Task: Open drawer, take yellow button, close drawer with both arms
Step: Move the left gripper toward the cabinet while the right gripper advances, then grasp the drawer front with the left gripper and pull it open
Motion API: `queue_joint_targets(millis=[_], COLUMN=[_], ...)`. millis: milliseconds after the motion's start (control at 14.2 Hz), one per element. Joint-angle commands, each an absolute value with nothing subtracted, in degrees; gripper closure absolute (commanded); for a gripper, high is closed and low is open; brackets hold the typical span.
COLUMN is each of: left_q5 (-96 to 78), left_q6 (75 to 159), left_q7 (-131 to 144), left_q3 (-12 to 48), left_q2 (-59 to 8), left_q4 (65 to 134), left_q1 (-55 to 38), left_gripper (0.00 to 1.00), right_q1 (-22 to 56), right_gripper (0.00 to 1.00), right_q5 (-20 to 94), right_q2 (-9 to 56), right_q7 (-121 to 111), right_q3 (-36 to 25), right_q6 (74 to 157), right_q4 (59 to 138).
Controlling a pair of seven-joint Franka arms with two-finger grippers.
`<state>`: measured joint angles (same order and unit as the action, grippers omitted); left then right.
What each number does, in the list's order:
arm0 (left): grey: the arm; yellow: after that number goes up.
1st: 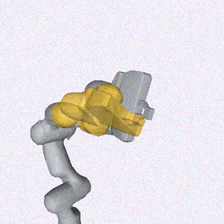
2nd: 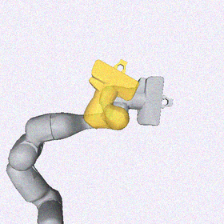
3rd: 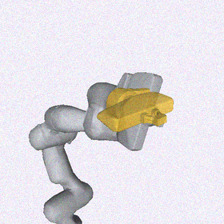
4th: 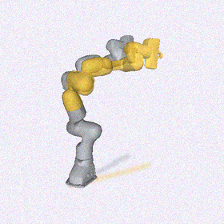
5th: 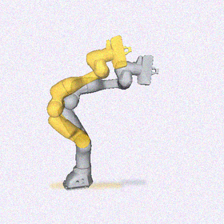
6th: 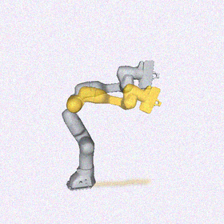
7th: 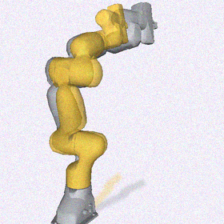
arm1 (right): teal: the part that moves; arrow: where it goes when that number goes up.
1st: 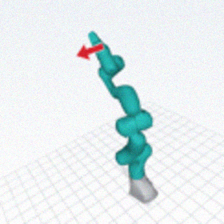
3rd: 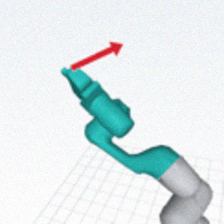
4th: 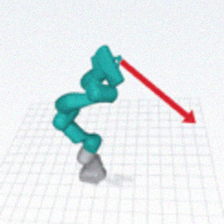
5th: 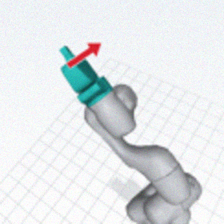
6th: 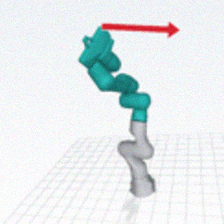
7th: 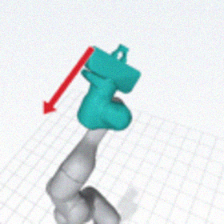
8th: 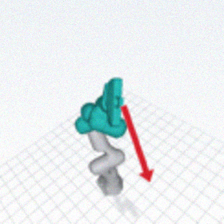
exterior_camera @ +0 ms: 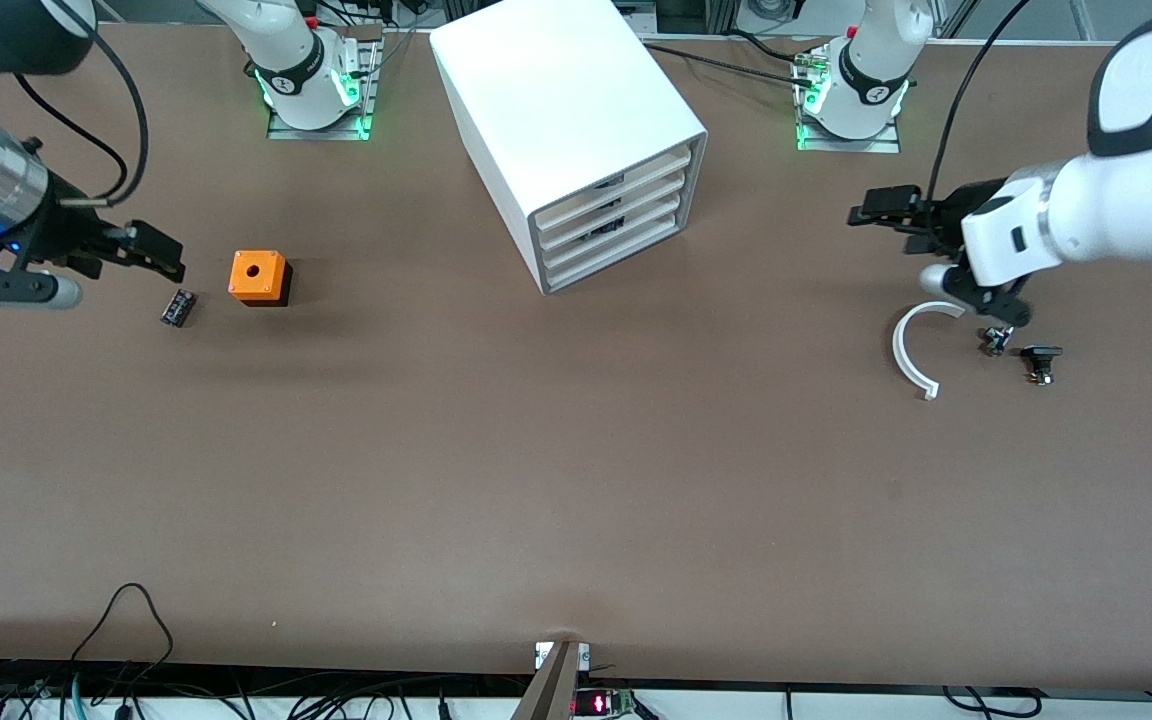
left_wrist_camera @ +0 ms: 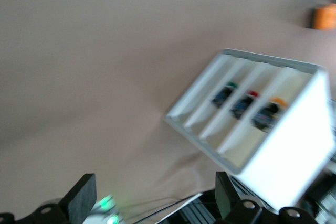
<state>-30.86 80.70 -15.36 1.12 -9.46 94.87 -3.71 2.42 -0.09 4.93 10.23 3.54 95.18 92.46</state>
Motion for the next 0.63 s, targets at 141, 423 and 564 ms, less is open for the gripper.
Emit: queue_joint_targets(millis=[141,423,564], left_q5=[-47.3,-58.8,-62.6], left_q6=[81.3,88.9,90.6], left_q7=[-27.4,-35.7,-42.6], left_q3=[1.0,2.6,4.1], left_q2=[-17.1,-16.3,-16.7], left_q4=[96.3,109.4,114.9], left_q1=[-2.5,-3.3,-3.9], left_gripper=[0.0,0.0,0.0], right_q1=[3.0,4.9,7.0], right_gripper=[0.0,0.0,0.0], right_q5=[1.0,1.0,0.9], right_q2=[8.0,8.3,8.9], right_q7=[13.4,18.0,23.5], right_q3=[4.0,4.2,4.2], right_q6=[98.1,98.2,98.2], right_q4=[91.7,90.6,90.5])
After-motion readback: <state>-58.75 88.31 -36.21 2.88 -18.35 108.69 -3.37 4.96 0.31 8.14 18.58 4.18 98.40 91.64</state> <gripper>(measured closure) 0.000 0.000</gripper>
